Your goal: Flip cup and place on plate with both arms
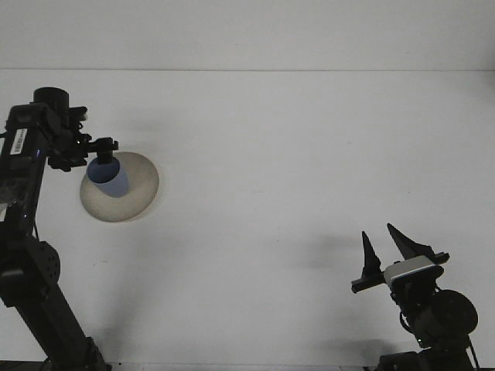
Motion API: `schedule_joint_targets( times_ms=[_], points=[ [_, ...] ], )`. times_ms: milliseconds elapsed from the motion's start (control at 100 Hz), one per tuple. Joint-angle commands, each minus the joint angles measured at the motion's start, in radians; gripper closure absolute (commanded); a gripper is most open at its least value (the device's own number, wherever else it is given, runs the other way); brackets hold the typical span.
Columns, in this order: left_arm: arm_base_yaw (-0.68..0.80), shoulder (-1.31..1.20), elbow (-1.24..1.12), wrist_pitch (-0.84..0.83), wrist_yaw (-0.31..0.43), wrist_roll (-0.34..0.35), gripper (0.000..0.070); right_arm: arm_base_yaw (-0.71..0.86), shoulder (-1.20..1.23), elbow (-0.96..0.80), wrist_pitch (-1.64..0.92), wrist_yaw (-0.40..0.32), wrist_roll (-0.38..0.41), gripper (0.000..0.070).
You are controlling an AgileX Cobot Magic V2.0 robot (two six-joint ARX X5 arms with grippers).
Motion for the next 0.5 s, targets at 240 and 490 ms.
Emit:
schedule_joint_targets(
  times_ms=[240, 490],
  points=[
    [0.005, -0.424, 0.076, -0.001, 0.079, -0.045, 0.0413, 0.002, 0.0, 0.006, 0.016, 0.06, 0.041, 0.0343],
    [-0.003, -0.84, -0.327, 0.179, 0.089, -0.014, 0.0688, 0.001, 0.0, 0.006, 0.024, 0.134, 0.083, 0.0564]
  ],
)
